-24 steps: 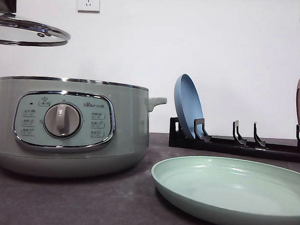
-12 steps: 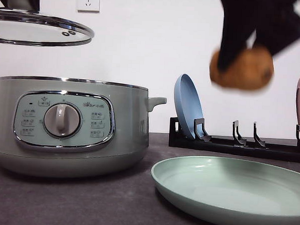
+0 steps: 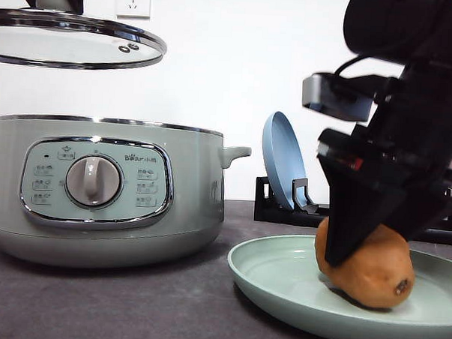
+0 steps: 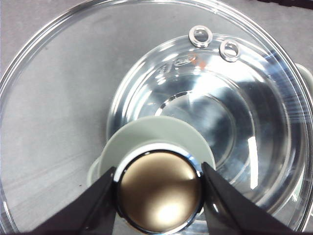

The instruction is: The right arm pick the green plate and place it on desk, then the left arm uncap open the steamer lid, the right arm pick the potato and place it on the plate, then the right arm cap close the steamer lid

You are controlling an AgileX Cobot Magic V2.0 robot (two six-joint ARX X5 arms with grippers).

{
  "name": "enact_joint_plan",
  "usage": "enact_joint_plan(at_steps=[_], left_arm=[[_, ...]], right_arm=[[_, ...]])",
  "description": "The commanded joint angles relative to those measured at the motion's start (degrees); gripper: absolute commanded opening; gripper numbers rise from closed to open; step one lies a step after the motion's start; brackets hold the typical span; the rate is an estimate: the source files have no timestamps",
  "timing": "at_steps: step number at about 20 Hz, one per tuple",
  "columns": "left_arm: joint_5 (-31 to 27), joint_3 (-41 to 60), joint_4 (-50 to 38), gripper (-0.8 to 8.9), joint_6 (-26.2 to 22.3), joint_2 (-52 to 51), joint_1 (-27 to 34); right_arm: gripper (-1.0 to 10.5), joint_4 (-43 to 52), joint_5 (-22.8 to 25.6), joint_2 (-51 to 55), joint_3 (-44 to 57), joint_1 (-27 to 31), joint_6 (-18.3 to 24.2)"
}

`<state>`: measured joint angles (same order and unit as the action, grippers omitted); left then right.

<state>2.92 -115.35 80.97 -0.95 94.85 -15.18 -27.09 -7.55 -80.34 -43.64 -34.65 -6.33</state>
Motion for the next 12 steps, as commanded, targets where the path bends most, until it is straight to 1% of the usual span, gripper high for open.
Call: enact_joint_plan(at_steps=[1, 4, 7, 9, 12], left_arm=[[0.11, -2.67, -1.44, 0.10, -0.55, -0.81, -0.61], [0.11, -2.67, -1.49, 0.10, -0.57, -0.81, -1.44], [0.13, -2.67, -1.60, 0.10, -0.57, -0.81, -2.19], [0.22, -2.67, -2.19, 0.10, -0.52, -0.81, -2.75], [3.21, -2.67, -2.71, 0.10, -0.31, -0.74, -3.52]], right_arm=[[1.0, 0.55, -0.15, -1.40, -0.26, -0.35, -0.76], [2.9, 0.11, -0.81, -1.53, -0.28, -0.35, -0.81], [4.2, 0.24, -1.05, -1.11, -0.42, -0.35, -0.98], [4.7, 0.04, 0.68, 0.46, -1.51, -0.33, -0.98], [4.7, -0.52, 3.15, 4.63, -5.05, -0.33, -0.85]])
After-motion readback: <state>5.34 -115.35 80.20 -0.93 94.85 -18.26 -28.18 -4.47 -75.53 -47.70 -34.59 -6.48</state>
